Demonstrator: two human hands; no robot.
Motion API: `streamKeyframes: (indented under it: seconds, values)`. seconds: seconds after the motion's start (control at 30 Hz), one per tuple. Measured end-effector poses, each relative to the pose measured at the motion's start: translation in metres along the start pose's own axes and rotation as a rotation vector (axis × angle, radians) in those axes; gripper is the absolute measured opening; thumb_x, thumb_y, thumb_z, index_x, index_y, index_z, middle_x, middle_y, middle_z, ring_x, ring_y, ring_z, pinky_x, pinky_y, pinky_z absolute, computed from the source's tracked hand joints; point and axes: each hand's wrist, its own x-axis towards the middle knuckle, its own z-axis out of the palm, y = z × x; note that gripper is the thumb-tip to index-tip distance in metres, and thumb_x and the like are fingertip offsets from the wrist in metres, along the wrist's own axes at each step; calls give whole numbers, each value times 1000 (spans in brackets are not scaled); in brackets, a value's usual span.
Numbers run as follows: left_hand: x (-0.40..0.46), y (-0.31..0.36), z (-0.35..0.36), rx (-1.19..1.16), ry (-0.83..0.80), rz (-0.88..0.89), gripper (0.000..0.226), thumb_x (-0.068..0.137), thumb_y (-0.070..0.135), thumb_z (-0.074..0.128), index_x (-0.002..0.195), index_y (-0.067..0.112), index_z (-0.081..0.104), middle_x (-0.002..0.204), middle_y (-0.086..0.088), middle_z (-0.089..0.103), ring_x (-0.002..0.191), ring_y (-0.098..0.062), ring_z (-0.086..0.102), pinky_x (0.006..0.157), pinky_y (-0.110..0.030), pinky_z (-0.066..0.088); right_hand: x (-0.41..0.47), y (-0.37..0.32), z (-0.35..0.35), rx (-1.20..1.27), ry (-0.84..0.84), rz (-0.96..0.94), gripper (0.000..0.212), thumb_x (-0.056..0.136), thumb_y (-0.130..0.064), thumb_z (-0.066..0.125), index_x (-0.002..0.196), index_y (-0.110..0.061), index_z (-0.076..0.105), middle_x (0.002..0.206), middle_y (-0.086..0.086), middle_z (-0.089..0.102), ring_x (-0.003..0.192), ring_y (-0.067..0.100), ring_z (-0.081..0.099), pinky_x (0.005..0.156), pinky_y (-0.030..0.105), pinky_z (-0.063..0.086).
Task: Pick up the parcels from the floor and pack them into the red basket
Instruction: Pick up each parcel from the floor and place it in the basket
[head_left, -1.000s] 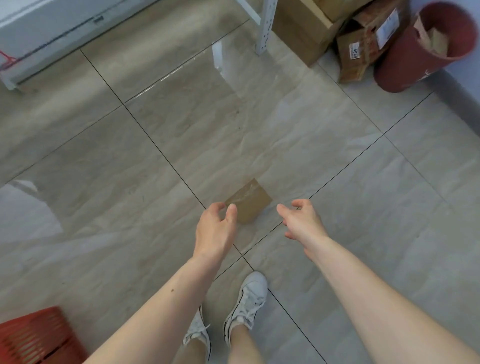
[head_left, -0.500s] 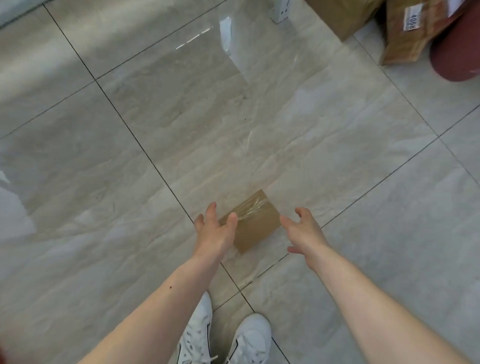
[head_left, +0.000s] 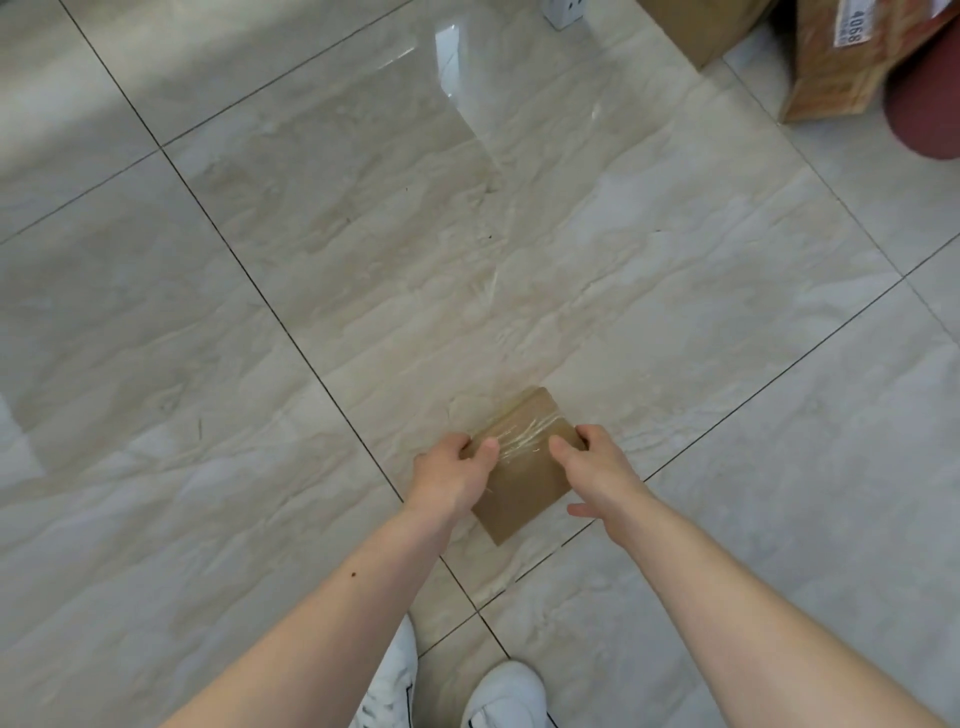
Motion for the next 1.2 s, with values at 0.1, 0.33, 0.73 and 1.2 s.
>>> streamKeyframes:
  seconds: [0.1,0.33,0.73,1.2]
  values:
    - [-42,18,-11,-69,77,50,44,90,48,59,126,23,59,136,-7,46,107,-26,58,106,-41,46,-43,-17,-11,35,44,-32,52,94,-44,54,137,-18,41,123,1,53,106,22,55,86,43,55]
    - [-156,72,-58,-247,257,132,12,82,40,60,80,31,68,116,-24,61,70,-29,60,82,-38,55,-162,-82,-30,222,199,-156,73,74,-69,65,124,-21,42,128,1,52,107,22,56,91,41,49]
    - [-302,113,-141,-373,210,162,89,45,54,76,126,33,44,123,-3,48,104,-19,60,93,-45,55,-301,-139,-37,166,300,-355,65,72,-53,73,113,-23,33,121,0,36,117,30,47,88,38,43]
    - [-380,15,-198,-646,120,198,55,73,37,82,115,18,52,107,1,64,87,-18,63,85,-42,52,-384,-106,29,138,-37,-448,78,50,-62,74,120,-38,49,129,7,56,109,25,62,94,52,54]
